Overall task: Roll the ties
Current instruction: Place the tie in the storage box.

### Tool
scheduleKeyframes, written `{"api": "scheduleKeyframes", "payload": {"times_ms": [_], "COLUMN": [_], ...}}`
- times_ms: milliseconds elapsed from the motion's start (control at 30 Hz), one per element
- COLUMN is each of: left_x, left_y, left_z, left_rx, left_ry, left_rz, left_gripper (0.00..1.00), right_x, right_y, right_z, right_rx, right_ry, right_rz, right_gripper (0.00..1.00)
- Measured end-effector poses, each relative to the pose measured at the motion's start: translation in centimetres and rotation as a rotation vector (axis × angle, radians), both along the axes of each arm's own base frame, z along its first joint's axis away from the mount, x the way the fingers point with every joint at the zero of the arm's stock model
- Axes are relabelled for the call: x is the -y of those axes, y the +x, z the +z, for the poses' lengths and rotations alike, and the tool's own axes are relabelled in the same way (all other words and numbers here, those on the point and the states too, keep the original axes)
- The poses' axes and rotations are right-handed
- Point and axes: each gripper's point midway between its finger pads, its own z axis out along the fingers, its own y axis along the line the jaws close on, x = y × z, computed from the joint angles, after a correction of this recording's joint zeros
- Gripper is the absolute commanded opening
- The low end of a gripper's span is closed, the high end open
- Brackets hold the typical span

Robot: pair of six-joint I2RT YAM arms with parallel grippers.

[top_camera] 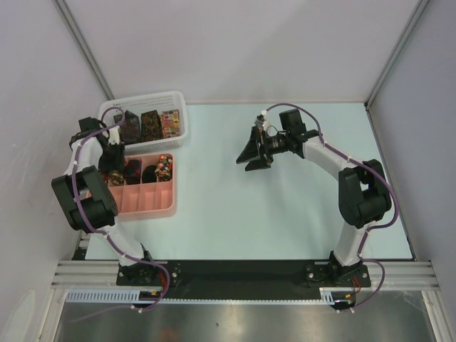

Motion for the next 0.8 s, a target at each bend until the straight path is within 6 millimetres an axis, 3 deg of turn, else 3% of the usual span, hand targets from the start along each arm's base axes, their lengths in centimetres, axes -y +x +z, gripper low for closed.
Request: {"api": "scheduleKeyframes", "payload": {"times_ms": [200,500,800], "left_x": [-0.2,-0.2,0.2], "left_y": [0.1,0.2,0.4], "left_z": [0.2,1.0,3.6], "left_rx": [0.004,0.022,0.09], "left_ry": [0.01,0.02,0.047], "left_rz": [0.004,0.004,-0.009], "left_gripper": [0.67,0.72,0.67], "right_x": [0.0,0.0,-0.1], "right_y": [0.0,-0.1,-0.2], "right_z": [0.0,0.1,0.1], "right_rx": [0.0,-0.001,-0.001], "right_ry": [0.0,0.003,0.003], "right_rz": [0.0,0.002,0.007], "right_gripper": [1.0,1.0,1.0]}}
